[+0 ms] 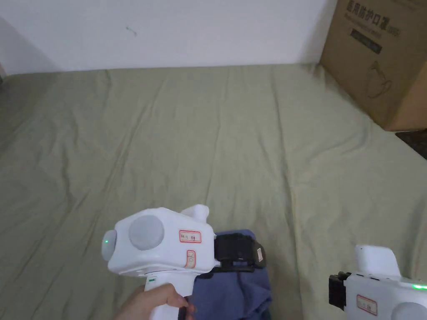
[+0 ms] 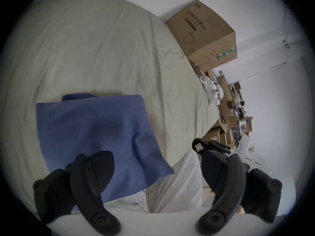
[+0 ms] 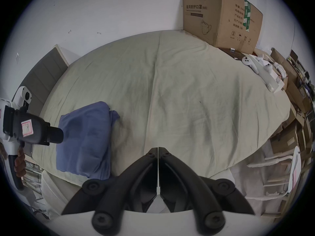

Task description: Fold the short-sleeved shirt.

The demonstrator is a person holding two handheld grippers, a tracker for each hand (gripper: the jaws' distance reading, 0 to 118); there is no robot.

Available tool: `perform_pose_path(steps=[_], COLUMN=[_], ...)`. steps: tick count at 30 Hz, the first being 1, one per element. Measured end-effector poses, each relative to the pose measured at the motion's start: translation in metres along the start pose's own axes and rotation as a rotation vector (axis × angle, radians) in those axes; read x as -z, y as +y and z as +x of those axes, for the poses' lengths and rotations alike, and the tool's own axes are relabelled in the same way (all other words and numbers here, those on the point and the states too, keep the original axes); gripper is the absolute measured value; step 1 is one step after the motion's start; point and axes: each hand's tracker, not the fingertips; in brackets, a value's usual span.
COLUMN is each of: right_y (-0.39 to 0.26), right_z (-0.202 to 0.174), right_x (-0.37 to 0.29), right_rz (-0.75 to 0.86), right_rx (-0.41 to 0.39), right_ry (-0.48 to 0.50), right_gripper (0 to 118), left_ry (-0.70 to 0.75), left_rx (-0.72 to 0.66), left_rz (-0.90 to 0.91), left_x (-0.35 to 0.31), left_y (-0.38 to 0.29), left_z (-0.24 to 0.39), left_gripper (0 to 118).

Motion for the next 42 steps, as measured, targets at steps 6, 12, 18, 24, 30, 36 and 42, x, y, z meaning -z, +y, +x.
perform_pose_path(steps=[6,12,18,24,30,36,42], right_y=[-0.002,-0.005,-0.008,-0.007,-0.002,0.010,0.024], right_z=[-0.004,-0.010,0.000,0.013,0.008,-0.019,-0.077], right_x=[0.003,0.010,0.006,0.001,-0.002,-0.003,0.005], right_rz=[0.012,-0.004,-0.009,-0.004,0.010,0.034,0.027], right_rx=[0.003,0.000,0.026,0.043,0.026,-0.014,-0.163], right_ry=[0.011,0.032,0.040,0.013,0.028,0.095,0.214], right_gripper=[1,1,1,1,1,1,1], left_ry=[0.144,-0.003,0.081,0.009,-0.078,-0.117,-0.037], left_rx=[-0.011,-0.027,0.054,0.138,0.128,0.020,-0.077], left_rz=[0.059,-0.035,-0.170,-0.240,-0.130,0.108,0.182], left_x=[-0.012,0.046,0.106,0.134,0.076,-0.032,-0.069], left_y=[0.000,-0.013,-0.025,-0.040,-0.042,-0.039,-0.055], left_z=[-0.027,-0.018,0.018,0.048,0.030,-0.032,-0.090], left_gripper=[7,7,6,6,6,6,6])
